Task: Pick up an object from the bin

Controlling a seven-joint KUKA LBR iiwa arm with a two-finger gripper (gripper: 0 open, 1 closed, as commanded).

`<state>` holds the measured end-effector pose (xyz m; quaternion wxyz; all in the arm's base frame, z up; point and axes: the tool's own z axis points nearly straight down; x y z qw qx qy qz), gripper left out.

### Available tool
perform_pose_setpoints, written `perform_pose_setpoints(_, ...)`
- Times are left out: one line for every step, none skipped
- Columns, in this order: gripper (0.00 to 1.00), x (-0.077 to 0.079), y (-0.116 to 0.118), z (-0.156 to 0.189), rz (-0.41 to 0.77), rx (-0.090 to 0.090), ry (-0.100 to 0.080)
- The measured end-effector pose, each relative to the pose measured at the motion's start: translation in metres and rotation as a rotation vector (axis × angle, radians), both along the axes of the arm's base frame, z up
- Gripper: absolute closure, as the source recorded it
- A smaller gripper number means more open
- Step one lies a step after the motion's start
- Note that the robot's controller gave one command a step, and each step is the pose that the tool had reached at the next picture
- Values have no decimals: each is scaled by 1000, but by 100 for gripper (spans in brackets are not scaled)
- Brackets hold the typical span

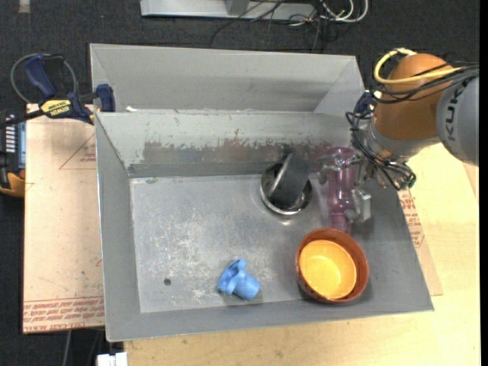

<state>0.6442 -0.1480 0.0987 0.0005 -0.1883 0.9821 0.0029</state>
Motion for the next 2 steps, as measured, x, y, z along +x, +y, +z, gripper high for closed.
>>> perform_pose_setpoints(0, 5, 4, 38, 45, -3, -16)
perform_pose_setpoints(0, 4, 18, 55, 141, -4, -16)
